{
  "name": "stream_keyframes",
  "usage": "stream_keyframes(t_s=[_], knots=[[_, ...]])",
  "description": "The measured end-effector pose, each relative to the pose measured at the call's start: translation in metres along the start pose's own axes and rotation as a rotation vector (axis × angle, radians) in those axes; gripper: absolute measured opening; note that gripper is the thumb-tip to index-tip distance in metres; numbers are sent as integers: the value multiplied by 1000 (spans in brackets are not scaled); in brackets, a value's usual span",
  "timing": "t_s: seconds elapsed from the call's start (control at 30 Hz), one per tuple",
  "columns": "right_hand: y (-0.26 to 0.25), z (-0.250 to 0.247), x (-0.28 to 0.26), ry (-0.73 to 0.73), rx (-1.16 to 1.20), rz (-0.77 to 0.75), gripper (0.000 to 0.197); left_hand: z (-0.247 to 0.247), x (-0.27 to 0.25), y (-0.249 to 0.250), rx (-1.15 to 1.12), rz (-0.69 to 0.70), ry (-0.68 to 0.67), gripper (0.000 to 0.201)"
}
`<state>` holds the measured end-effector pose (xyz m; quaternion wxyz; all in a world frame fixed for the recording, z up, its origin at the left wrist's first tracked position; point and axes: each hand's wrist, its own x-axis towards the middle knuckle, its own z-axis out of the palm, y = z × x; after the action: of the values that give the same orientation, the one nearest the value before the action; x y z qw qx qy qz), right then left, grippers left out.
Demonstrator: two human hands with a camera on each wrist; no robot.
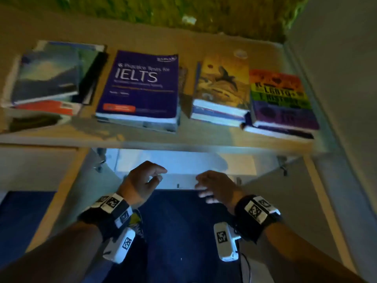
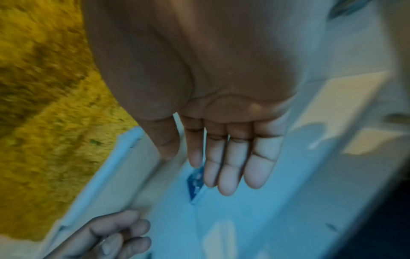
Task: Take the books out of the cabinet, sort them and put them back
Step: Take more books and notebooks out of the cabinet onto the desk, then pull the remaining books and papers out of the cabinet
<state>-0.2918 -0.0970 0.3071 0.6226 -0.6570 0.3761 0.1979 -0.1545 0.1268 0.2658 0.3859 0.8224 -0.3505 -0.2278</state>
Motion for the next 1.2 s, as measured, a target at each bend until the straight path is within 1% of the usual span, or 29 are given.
stream_keyframes(t_s=[0.07, 0.1, 0.13, 0.2, 0.23, 0.27, 0.37, 0.43, 0.5, 0.6, 0.67, 0.77, 0.83, 0.93, 0.97, 1.03, 1.07, 1.1, 1.13, 1.17, 1.2], knots=[[47, -15, 9, -2, -10, 90, 13, 27, 9, -19, 111, -191, -215, 40], [65, -21, 19, -1, -25, 106, 12, 37, 18, -32, 163, -275, -294, 44], [79, -27, 33, 10, -53, 104, 11, 46, 28, -44, 206, -338, -343, 48], [97, -36, 71, 45, -140, 51, 10, 57, 54, -71, 291, -393, -369, 53], [100, -39, 93, 58, -204, 5, 12, 61, 70, -86, 335, -390, -359, 52], [100, -42, 117, 78, -284, -46, 19, 64, 89, -100, 373, -387, -344, 52], [93, -50, 195, 117, -518, -161, 48, 68, 150, -142, 467, -387, -261, 51], [90, -54, 246, 146, -692, -209, 60, 70, 186, -172, 549, -379, -208, 55], [90, -58, 291, 185, -832, -243, 68, 76, 212, -203, 653, -361, -156, 63], [91, -59, 343, 263, -1026, -300, 69, 87, 233, -248, 753, -351, -101, 76], [90, -59, 368, 273, -1085, -319, 71, 89, 244, -265, 762, -354, -77, 78], [85, -61, 399, 303, -1127, -302, 81, 84, 264, -269, 766, -347, -20, 77], [75, -65, 416, 364, -1102, -281, 91, 84, 276, -265, 763, -355, -27, 82], [48, -65, 431, 408, -1031, -321, 103, 85, 289, -263, 806, -335, -23, 92], [40, -64, 433, 392, -1019, -333, 101, 82, 293, -263, 804, -340, -12, 95], [28, -60, 443, 347, -992, -350, 92, 74, 304, -259, 749, -366, 5, 109], [24, -59, 448, 337, -978, -363, 88, 71, 309, -256, 722, -377, 39, 112], [21, -60, 455, 345, -965, -372, 85, 68, 317, -257, 701, -375, 105, 103], [18, -62, 462, 348, -962, -385, 78, 66, 323, -255, 671, -356, 189, 90], [15, -64, 465, 346, -969, -380, 64, 63, 330, -257, 649, -342, 255, 81], [15, -66, 470, 344, -993, -370, 50, 59, 338, -259, 633, -326, 292, 78]])
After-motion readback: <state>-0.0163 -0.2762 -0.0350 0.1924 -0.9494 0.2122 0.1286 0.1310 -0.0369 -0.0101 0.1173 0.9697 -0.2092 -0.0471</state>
